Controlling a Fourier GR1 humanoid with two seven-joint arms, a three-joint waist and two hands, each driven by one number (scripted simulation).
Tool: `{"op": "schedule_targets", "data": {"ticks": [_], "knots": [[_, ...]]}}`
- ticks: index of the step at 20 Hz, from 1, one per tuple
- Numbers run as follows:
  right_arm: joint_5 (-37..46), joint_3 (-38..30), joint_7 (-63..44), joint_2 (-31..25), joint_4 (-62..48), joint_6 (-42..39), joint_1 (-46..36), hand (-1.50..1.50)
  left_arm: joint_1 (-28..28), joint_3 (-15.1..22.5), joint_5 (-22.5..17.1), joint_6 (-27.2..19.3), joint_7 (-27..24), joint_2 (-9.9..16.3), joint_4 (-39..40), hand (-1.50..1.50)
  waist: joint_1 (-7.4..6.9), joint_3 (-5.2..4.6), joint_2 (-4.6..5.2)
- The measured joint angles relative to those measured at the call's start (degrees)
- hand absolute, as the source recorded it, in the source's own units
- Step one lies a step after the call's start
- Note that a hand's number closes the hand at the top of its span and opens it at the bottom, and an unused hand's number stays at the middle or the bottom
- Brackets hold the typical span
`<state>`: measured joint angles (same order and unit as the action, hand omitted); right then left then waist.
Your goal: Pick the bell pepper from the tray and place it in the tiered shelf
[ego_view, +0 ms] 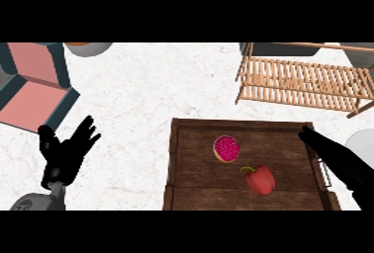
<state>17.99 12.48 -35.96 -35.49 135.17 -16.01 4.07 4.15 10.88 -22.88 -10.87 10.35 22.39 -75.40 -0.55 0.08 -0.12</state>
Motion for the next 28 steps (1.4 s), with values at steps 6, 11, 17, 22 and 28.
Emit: {"op": "schedule_targets", "data": {"ticks": [6, 11, 17, 22, 28], "knots": [[10.70, 10.96, -9.81, 4.40, -3.65, -1.56, -5.91, -1.50, -0.88, -0.54, 0.92, 0.50, -0.08, -0.64, -1.03, 0.00, 0.01, 0.03, -0.05], [16.68, 15.72, -13.86, 7.67, -6.16, -4.27, -8.30, -1.50, -1.42, -1.67, 1.43, 1.08, 1.05, -1.25, -1.50, 0.00, 0.27, 0.06, -0.06], [26.57, 21.10, -15.72, 12.01, -8.57, -3.20, -6.46, -1.50, -1.42, -3.06, 2.78, 2.07, 2.39, -1.88, -1.80, 0.00, 0.51, 0.08, -0.08], [30.99, 20.75, -13.50, 13.71, -11.23, -2.17, -5.15, -1.50, -1.31, -4.73, 3.99, 3.54, 2.44, -2.71, -1.14, 0.00, 0.53, 0.14, -0.11], [36.19, 21.33, -9.74, 15.82, -15.91, 0.99, -2.39, -1.50, -1.03, -6.30, 5.60, 4.40, 3.84, -4.25, -1.39, 0.00, 0.57, 0.10, -0.06]]}}
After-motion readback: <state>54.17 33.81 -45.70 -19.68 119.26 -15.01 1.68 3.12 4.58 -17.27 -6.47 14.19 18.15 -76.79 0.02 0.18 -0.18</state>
